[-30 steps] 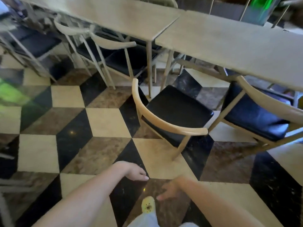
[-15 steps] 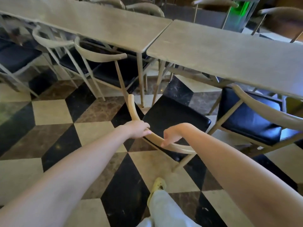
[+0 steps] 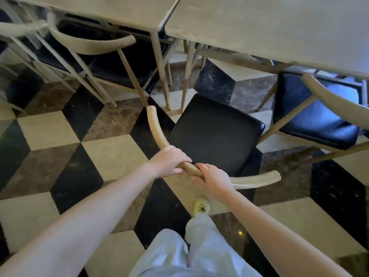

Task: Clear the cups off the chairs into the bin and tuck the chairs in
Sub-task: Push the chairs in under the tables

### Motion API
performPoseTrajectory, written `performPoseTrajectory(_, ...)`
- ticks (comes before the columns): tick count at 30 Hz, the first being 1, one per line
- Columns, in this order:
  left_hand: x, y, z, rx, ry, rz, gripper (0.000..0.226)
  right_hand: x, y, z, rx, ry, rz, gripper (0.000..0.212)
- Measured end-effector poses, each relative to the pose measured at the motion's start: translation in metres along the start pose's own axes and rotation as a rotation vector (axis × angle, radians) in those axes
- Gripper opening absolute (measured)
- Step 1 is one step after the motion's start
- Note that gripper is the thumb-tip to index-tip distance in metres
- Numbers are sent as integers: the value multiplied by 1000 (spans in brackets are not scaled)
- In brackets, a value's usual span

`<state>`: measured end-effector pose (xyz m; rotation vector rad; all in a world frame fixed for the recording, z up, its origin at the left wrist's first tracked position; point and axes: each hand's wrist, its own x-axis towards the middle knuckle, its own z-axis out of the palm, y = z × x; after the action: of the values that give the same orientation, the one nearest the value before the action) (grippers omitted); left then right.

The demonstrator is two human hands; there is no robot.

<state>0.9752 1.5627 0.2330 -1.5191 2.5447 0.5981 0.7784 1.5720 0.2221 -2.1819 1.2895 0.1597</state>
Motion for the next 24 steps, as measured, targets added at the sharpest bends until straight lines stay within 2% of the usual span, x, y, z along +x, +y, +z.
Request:
performPoseTrajectory(7, 2, -12, -15, -1, -129, 35, 25, -11, -3, -2, -32, 35, 44, 48)
performPoseTrajectory(11, 3, -23, -22, 47, -175, 45, 29, -28, 7, -1, -48, 85, 113, 46)
performPoseTrajectory(16, 6, -51, -31, 182, -195, 63, 42, -42, 26, 3, -197, 137, 213, 55)
performPoseTrajectory(19, 14, -68, -35, 210, -250, 55, 46, -41, 33, 4, -195, 135, 261, 60)
performPoseTrajectory(24, 21, -74, -32, 191, -255, 79, 45, -36, 37, -6, -231, 92, 226, 59)
